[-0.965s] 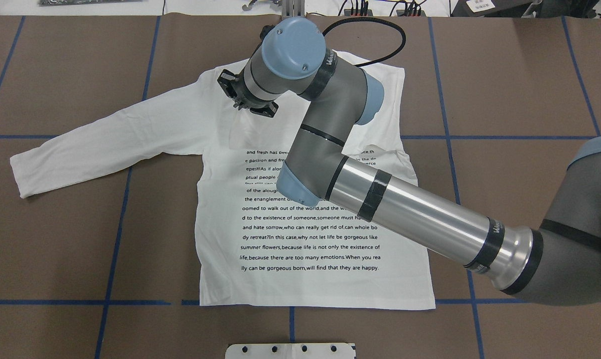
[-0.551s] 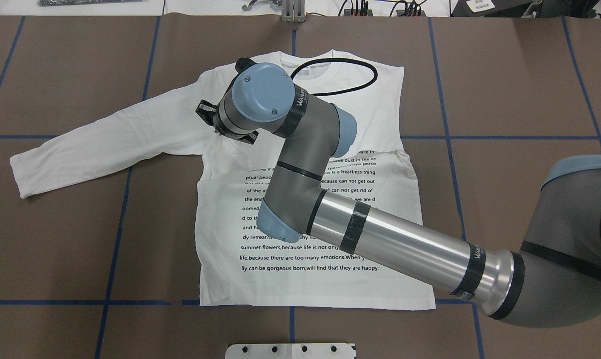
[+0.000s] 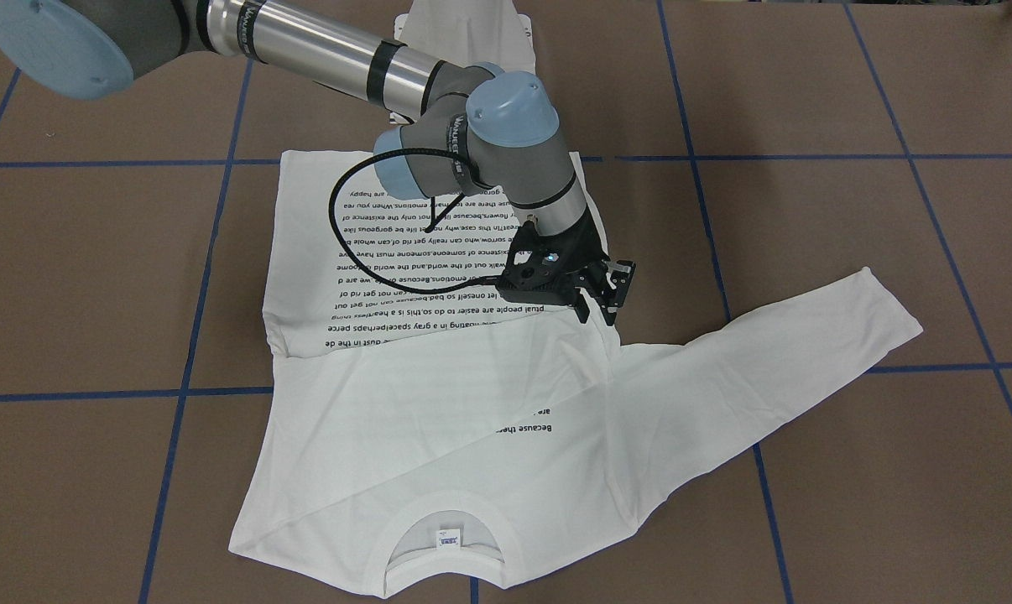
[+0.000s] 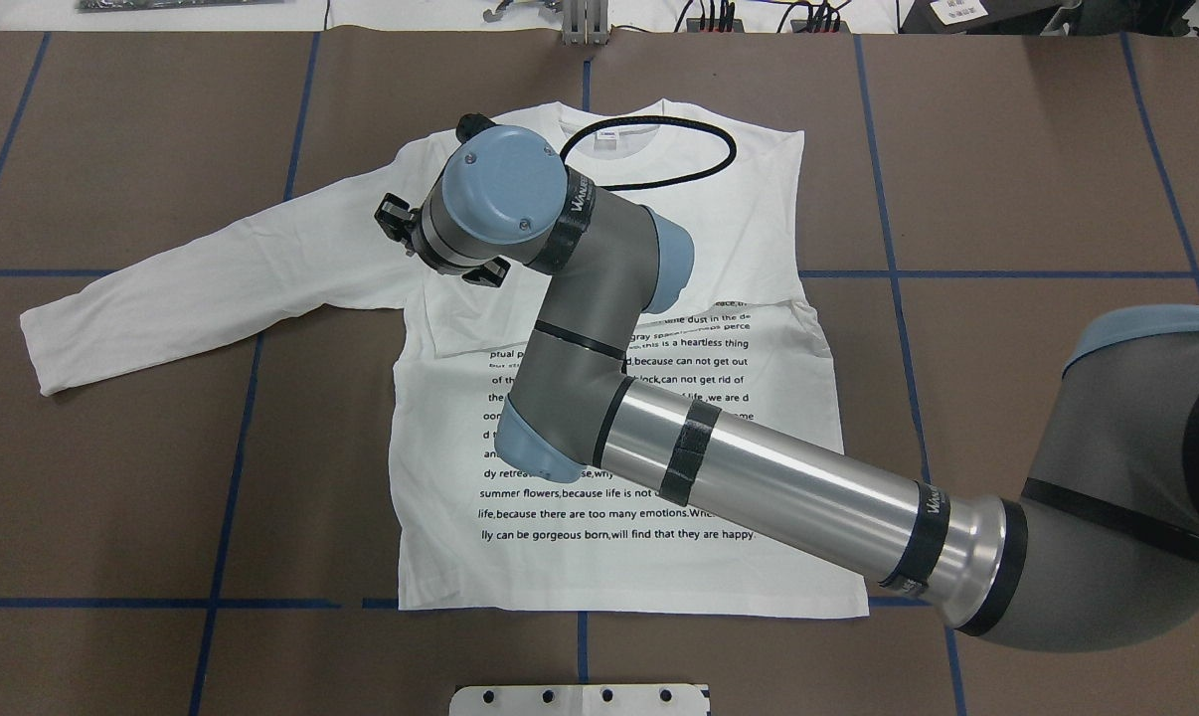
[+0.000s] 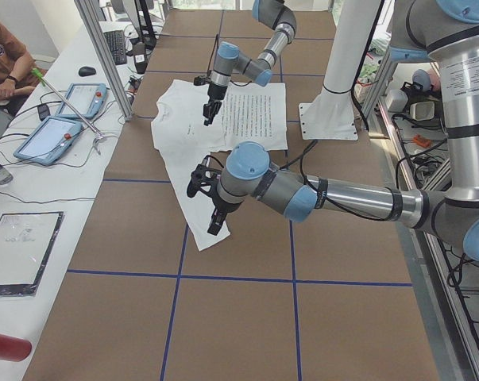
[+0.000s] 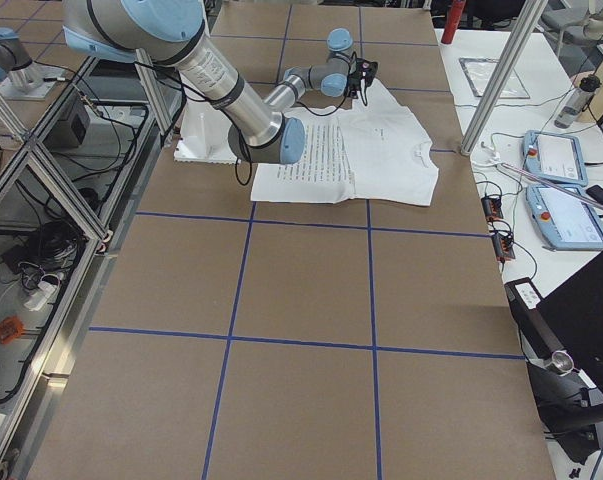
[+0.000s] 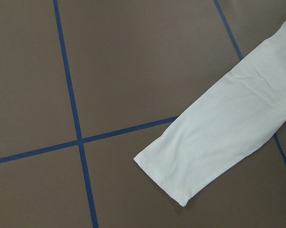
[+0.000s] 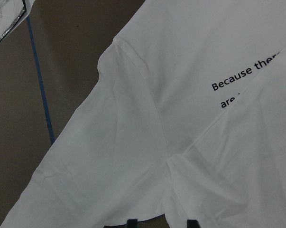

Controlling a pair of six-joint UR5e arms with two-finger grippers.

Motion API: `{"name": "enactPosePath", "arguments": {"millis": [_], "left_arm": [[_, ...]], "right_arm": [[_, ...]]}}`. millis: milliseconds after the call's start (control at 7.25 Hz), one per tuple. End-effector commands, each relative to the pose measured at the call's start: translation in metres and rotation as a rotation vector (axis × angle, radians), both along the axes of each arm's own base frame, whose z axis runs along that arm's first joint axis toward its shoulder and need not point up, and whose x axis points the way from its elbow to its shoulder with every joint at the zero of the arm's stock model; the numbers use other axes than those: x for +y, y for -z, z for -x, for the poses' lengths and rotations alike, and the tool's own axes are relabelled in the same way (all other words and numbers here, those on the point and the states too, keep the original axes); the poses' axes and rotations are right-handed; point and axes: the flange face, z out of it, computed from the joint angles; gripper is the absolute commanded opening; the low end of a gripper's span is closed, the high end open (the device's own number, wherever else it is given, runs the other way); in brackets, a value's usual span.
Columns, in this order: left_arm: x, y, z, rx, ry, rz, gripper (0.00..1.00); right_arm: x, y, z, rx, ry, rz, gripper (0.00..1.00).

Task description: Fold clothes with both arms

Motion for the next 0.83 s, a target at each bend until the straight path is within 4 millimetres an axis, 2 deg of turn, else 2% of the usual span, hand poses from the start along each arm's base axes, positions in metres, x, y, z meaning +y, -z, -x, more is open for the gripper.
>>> {"name": "enactPosePath", "arguments": {"millis": [0,138,276,414,551,689], "left_arm": [[-0.004,-0.023,-0.008,-0.001,-0.017,0.046,1.0],[-0.016,-0.04,-0.016,-0.008,-0.029,0.066,1.0],[-0.05,-0.065,-0.037,0.004,-0.025,0.16,1.0],[-0.076,-0.079,-0.073,0.008,-0.057,0.21,1.0],[-0.084,-0.089,-0.1,0.019,-0.07,0.238,0.99],[-0.089,-0.09,-0.126,0.047,-0.06,0.284,0.94]], "right_arm": [[-0.002,0.003,0.0,-0.009,-0.01,0.026,0.99],[-0.009,0.005,-0.008,-0.018,-0.022,0.04,0.99],[-0.021,0.002,-0.032,-0.051,-0.047,0.081,0.99],[-0.036,-0.02,-0.069,-0.071,-0.053,0.108,0.99],[-0.061,-0.047,-0.115,-0.082,-0.006,0.153,0.99],[-0.062,-0.073,-0.133,-0.079,0.023,0.17,0.99]]}}
